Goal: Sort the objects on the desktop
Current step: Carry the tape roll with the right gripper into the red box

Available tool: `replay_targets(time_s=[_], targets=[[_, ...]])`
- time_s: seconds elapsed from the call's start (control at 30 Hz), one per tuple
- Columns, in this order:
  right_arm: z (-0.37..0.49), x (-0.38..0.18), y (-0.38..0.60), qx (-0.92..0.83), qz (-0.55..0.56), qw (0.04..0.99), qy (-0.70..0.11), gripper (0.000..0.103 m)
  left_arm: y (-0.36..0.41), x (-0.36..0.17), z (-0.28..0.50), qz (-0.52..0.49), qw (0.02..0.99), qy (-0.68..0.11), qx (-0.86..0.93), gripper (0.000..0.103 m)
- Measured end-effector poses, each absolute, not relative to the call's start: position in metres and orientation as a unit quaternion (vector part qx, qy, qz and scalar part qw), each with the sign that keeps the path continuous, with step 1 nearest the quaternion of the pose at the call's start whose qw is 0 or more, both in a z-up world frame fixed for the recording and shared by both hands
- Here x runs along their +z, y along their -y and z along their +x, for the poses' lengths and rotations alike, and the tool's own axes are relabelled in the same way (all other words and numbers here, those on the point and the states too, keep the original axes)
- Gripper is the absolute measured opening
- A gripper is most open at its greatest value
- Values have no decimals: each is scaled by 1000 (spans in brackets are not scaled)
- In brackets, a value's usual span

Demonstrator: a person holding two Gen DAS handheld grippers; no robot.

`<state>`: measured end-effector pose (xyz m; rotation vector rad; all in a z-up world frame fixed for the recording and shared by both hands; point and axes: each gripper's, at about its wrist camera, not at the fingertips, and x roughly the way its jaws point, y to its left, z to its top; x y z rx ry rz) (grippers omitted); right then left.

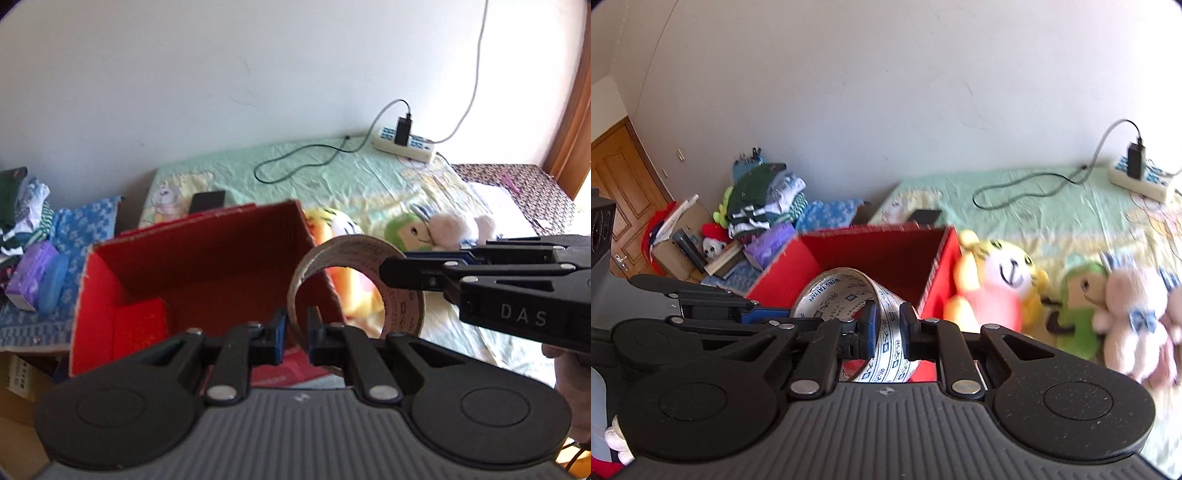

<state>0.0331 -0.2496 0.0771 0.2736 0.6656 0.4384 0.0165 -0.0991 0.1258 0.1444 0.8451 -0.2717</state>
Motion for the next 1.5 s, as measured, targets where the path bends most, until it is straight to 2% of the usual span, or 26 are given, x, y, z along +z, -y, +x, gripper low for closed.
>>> replay_targets(time_s=[0.23,0.7,1.17,1.27,1.5], targets=[[82,81,214,219,110,914,-323,14,68,134,62,84,902,-409,-111,5],[179,4,142,172,75,863,-469,11,7,31,162,79,833,-529,-139,5],[203,-34,126,128,87,829,-537,10,0,-9,196,119,781,-590,-168,6],[203,-34,130,114,92,828,-542,10,2,-13,202,116,771,-600,-180,13],[206,-34,134,99,91,823,-551,10,0,-18,209,96,755,-619,-191,19]])
